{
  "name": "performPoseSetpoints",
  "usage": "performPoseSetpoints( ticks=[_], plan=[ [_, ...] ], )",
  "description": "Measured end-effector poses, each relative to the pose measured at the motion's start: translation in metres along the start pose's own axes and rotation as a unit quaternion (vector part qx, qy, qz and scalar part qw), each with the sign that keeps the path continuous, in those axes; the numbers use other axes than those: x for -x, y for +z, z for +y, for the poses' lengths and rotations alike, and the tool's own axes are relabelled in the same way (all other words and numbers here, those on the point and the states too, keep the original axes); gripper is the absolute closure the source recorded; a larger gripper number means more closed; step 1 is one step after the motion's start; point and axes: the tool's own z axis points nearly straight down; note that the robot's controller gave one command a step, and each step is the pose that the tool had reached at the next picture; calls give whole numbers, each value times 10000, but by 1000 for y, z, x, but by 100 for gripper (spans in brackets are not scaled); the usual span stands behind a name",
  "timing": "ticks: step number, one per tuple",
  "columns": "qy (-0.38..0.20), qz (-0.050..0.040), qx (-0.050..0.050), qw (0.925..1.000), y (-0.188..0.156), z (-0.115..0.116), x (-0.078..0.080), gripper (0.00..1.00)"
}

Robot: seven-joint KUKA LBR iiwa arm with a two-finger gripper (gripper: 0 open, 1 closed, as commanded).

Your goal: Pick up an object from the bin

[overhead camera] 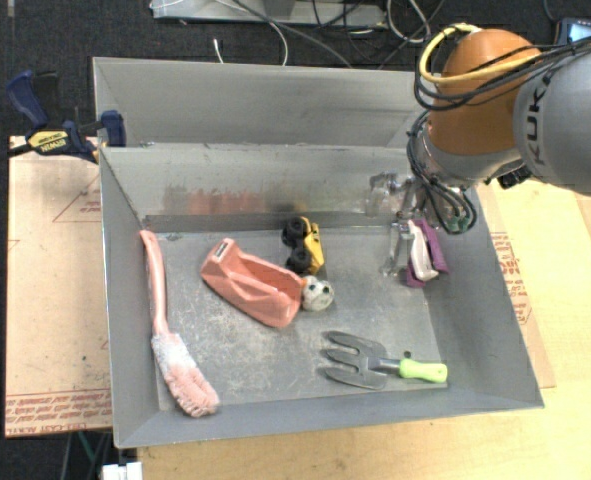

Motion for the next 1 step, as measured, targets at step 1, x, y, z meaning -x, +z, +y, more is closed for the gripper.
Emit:
performPoseSetpoints(
  ticks=[1],
  plan=[
    [-13, -44, -5, 10000, -5, 0, 1, 0]
  ],
)
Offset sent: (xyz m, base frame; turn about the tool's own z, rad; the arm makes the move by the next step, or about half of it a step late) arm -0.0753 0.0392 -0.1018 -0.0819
